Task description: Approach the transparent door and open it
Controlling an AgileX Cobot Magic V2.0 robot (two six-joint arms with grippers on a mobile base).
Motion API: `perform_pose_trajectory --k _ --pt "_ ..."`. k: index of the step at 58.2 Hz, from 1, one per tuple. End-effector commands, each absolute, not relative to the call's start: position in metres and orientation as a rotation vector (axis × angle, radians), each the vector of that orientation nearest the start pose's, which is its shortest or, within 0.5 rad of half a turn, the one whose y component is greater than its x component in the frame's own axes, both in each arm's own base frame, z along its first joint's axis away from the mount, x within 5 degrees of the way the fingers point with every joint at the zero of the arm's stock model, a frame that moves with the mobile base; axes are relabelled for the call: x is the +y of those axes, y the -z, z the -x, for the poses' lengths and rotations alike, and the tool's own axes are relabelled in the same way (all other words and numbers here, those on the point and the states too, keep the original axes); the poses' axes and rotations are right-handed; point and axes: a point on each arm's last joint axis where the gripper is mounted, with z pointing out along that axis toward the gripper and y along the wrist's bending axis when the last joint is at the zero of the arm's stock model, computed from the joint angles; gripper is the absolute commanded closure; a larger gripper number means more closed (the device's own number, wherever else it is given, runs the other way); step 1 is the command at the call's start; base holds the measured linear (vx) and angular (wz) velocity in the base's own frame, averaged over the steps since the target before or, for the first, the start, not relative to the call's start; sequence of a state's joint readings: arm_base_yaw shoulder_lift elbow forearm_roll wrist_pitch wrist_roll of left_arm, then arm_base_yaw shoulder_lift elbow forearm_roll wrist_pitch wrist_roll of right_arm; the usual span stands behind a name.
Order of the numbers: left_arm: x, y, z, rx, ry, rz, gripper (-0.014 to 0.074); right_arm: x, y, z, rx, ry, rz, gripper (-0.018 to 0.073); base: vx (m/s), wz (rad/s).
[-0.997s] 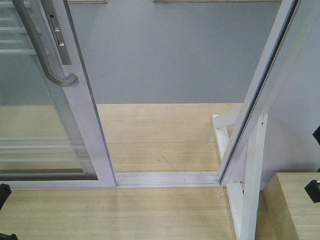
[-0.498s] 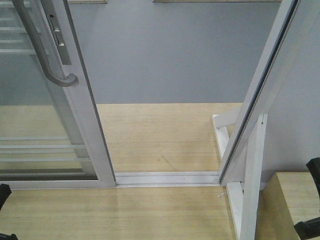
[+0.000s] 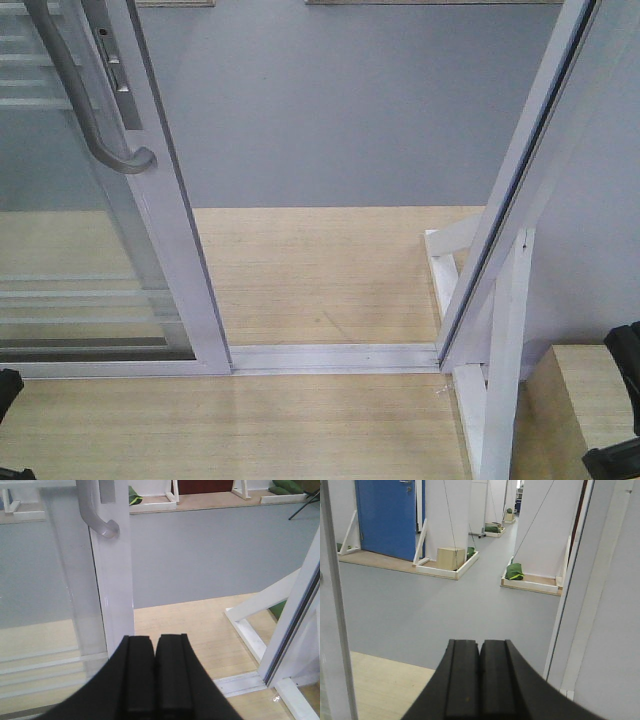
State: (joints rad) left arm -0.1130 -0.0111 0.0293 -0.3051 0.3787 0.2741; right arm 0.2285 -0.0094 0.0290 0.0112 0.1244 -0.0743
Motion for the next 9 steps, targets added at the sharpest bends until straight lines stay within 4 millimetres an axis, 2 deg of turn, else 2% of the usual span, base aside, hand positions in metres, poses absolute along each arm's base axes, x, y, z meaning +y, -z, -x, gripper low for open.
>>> perform_pose_trajectory --k 1,9 --pt "-0.0146 -0.1732 -0.0524 1.794 0.19 -0.138 0.0603 0.0128 -0.1991 -0.0544 1.52 -0.123 0.233 0.0568 0.0 0.0" --pt "-0.0146 -0.1732 -0.0524 1.794 0.19 -0.138 0.0603 0.0128 -0.1991 -0.0544 1.52 -0.123 0.233 0.0568 0.0 0.0"
